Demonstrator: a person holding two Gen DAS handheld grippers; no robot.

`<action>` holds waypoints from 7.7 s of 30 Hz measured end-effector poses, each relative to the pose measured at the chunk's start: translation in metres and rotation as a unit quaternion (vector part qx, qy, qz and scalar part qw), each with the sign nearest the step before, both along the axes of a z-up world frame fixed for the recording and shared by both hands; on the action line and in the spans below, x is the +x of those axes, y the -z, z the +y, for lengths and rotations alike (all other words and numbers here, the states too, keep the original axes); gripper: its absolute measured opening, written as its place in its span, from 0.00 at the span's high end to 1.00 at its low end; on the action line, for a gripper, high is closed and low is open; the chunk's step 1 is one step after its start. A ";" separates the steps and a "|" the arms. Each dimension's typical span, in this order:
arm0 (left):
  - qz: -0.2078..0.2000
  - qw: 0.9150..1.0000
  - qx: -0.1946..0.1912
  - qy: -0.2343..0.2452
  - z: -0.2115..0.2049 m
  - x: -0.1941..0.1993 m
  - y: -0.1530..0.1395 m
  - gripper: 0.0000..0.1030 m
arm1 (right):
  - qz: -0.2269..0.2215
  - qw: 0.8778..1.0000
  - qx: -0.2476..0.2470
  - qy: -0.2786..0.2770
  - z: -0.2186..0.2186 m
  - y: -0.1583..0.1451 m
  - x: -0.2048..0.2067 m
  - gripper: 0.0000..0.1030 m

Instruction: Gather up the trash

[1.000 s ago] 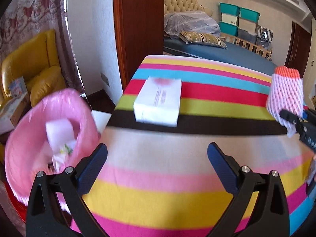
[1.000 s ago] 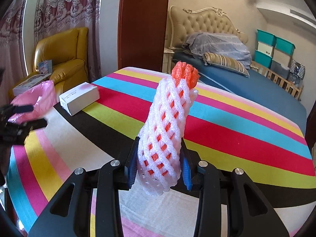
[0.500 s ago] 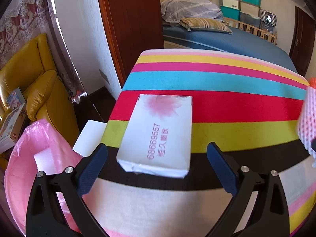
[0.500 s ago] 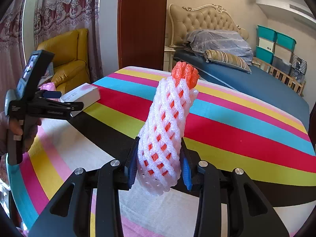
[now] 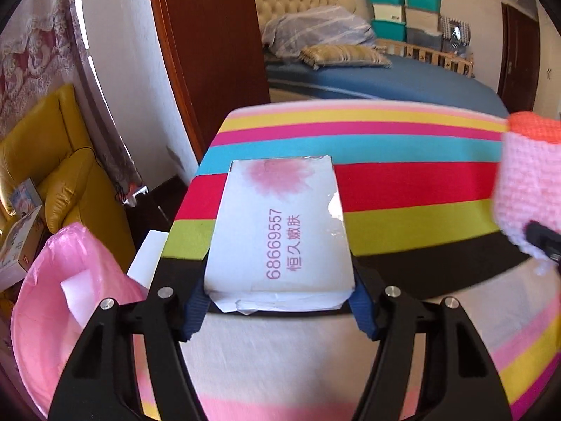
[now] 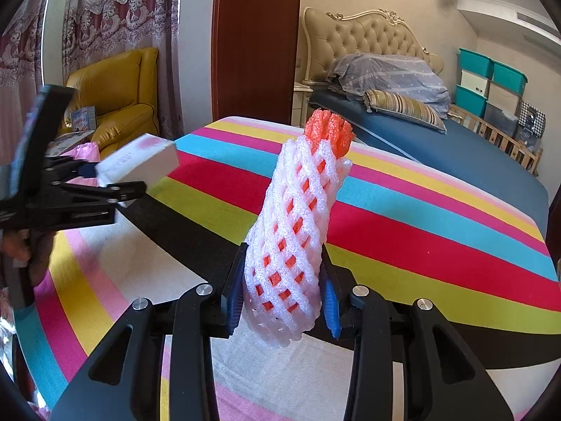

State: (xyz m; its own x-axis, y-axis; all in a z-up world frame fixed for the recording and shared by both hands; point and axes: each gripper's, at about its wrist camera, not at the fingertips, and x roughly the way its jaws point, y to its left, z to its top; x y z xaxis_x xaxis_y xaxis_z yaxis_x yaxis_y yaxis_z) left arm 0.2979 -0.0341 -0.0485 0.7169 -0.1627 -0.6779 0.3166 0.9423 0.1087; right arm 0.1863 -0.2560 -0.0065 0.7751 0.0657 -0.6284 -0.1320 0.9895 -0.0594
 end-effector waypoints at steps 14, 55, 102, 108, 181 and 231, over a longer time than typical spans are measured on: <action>-0.035 0.998 -0.040 -0.023 0.017 -0.091 -0.011 0.37 | 0.015 0.999 0.011 -0.029 0.006 0.000 -0.005 0.65; -0.097 0.980 -0.045 -0.165 0.180 -0.173 -0.039 0.37 | 0.017 0.961 -0.021 -0.274 0.194 -0.033 -0.037 0.64; -0.148 0.951 -0.010 -0.272 0.306 -0.137 -0.058 0.05 | -0.070 0.944 0.046 -0.320 0.267 -0.081 0.017 0.18; -0.181 0.942 -0.010 -0.283 0.293 -0.175 -0.085 0.05 | -0.113 0.948 0.076 -0.288 0.236 -0.119 -0.013 0.18; -0.120 0.964 -0.047 -0.231 0.208 -0.310 -0.066 0.05 | -0.063 0.954 0.063 -0.285 0.213 -0.063 -0.128 0.18; -0.121 0.965 -0.047 -0.230 0.206 -0.308 -0.064 0.05 | -0.058 0.955 0.060 -0.284 0.217 -0.059 -0.132 0.18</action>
State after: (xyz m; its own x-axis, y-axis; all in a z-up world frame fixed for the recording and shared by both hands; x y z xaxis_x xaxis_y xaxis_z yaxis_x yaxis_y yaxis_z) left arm -0.0097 0.1717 0.0154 0.8632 0.1573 -0.4798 -0.1611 0.9864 0.0335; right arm 0.0547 -0.0389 0.0525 0.6575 0.5626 -0.5012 -0.6488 0.7610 0.0032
